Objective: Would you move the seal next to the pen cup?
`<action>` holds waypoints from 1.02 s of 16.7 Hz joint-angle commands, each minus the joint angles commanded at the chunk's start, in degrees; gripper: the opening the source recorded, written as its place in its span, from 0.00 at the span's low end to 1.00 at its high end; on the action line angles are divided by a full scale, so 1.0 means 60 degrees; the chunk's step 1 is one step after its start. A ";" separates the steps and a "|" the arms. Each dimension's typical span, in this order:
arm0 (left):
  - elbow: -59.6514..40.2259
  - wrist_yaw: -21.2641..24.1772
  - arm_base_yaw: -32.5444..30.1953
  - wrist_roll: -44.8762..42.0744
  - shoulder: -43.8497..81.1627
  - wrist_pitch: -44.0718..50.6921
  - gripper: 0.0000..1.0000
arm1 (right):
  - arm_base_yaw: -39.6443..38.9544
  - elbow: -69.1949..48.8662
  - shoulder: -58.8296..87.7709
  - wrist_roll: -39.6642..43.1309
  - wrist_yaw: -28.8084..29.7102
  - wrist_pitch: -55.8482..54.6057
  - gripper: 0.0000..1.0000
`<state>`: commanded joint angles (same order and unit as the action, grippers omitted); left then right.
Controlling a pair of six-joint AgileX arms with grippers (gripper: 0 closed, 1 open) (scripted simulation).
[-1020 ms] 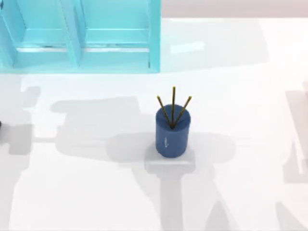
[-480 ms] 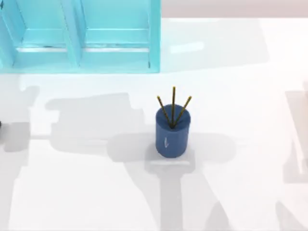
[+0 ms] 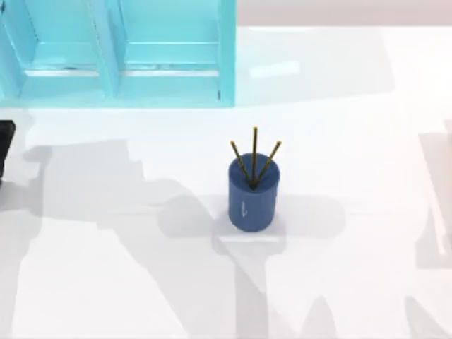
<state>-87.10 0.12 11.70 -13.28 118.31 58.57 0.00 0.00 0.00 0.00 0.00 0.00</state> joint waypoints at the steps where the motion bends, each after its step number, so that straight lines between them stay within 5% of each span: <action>1: 0.0172 0.0000 0.0004 -0.0004 0.0038 -0.0180 1.00 | 0.0000 0.0000 0.0000 0.0000 0.0000 0.0000 1.00; 5: 0.0249 0.0000 0.0006 -0.0006 0.0056 -0.0264 1.00 | 0.0000 0.0000 0.0000 0.0000 0.0000 0.0000 1.00; 17: 0.0249 0.0000 0.0006 -0.0006 0.0056 -0.0264 0.10 | 0.0000 0.0000 0.0000 0.0000 0.0000 0.0000 1.00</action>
<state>-85.60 0.12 11.74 -13.32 118.65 56.98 0.00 0.00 0.00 0.00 0.00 0.00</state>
